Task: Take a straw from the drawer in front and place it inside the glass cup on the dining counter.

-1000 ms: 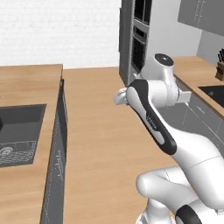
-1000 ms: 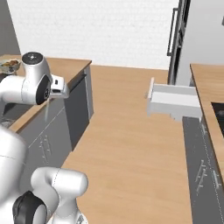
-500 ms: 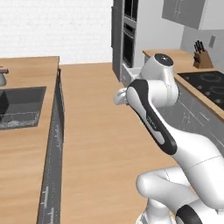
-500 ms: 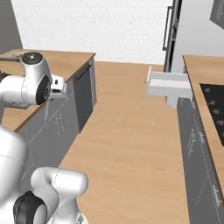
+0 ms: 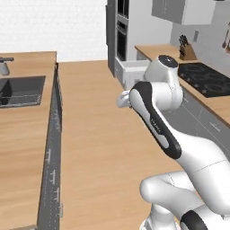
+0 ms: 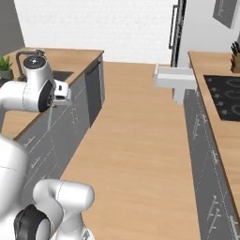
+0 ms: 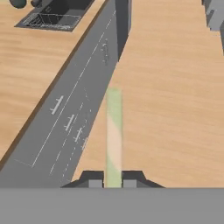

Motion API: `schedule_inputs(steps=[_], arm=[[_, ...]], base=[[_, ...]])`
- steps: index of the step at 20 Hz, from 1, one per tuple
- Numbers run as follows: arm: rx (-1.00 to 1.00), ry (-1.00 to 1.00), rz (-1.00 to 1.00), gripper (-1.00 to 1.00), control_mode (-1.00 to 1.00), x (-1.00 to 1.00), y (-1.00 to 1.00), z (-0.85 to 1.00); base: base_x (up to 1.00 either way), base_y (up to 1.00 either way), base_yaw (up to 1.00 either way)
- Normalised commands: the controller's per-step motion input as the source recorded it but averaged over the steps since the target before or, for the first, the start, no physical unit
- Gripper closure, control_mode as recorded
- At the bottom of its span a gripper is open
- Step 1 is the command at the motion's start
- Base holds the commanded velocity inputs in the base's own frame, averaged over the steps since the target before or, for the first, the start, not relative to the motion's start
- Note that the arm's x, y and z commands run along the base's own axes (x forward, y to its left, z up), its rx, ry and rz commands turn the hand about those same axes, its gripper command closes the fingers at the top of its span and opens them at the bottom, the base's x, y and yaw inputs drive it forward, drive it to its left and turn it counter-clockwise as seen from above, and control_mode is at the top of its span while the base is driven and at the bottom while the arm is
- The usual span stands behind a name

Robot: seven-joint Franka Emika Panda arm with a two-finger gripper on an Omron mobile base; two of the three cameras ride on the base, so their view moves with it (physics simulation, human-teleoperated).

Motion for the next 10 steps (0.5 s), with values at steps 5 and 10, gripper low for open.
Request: schedule_inputs(steps=[5, 10], arm=[[0.00, 0.00, 0.00, 1.00, 1.00, 0.00, 0.00, 0.00], [0.00, 0.00, 0.00, 1.00, 1.00, 0.00, 0.00, 0.00]], base=[[-1.00, 0.00, -0.06], [-0.94, 0.13, -0.06]])
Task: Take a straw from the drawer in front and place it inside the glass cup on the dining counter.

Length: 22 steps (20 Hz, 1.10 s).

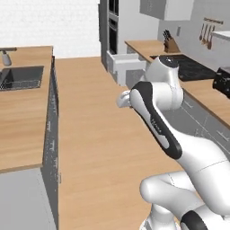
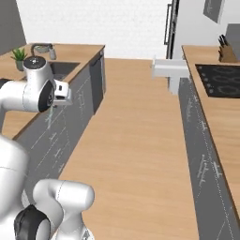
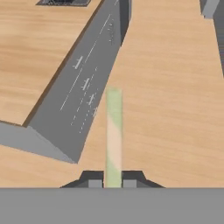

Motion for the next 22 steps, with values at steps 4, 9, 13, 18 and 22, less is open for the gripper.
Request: schedule_inputs(steps=[4, 9, 13, 18, 22], arm=[[0.00, 0.00, 0.00, 1.00, 1.00, 0.00, 0.00, 0.00], [0.00, 0.00, 0.00, 1.00, 1.00, 0.00, 0.00, 0.00], [0.00, 0.00, 0.00, 1.00, 1.00, 0.00, 0.00, 0.00], [0.00, 0.00, 0.00, 1.00, 1.00, 0.00, 0.00, 0.00], [0.00, 0.00, 0.00, 1.00, 1.00, 0.00, 0.00, 0.00]], base=[[-0.42, 0.96, -0.06], [-0.15, 1.00, -0.07], [-0.08, 1.00, -0.07], [-0.17, 1.00, -0.07], [-0.21, 1.00, -0.07]])
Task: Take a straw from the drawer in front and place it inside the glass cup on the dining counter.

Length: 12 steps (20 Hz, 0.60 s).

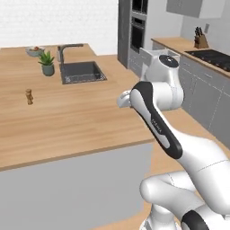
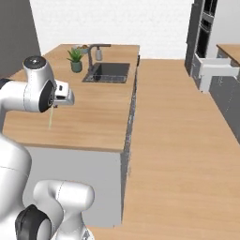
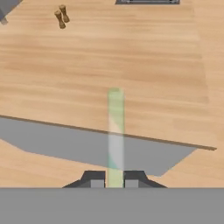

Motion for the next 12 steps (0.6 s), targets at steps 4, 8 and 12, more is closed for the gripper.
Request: schedule_inputs(steps=[4, 8, 12], arm=[[0.00, 0.00, 0.00, 1.00, 1.00, 0.00, 0.00, 0.00], [0.00, 0.00, 0.00, 1.00, 1.00, 0.00, 0.00, 0.00], [0.00, 0.00, 0.00, 1.00, 1.00, 0.00, 0.00, 0.00]], base=[[-0.23, 1.00, -0.09], [-0.29, 1.00, -0.15], [-0.25, 1.00, -0.20]])
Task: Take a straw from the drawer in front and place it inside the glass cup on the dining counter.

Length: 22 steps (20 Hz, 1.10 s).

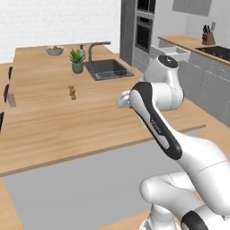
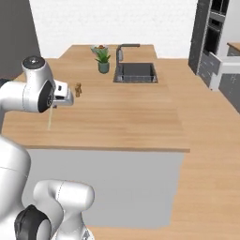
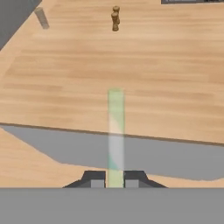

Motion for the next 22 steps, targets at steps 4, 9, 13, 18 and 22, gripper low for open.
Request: schedule_inputs(steps=[4, 9, 13, 18, 22], arm=[[0.00, 0.00, 0.00, 1.00, 1.00, 0.00, 0.00, 0.00], [0.00, 0.00, 0.00, 1.00, 1.00, 0.00, 0.00, 0.00], [0.00, 0.00, 0.00, 1.00, 1.00, 0.00, 0.00, 0.00], [0.00, 0.00, 0.00, 1.00, 1.00, 0.00, 0.00, 0.00], [0.00, 0.00, 0.00, 1.00, 1.00, 0.00, 0.00, 0.00]], base=[[-0.19, 1.00, -0.25], [-0.17, 1.00, -0.32], [-0.13, 1.00, -0.40], [-0.08, 1.00, -0.47], [-0.05, 1.00, -0.52]])
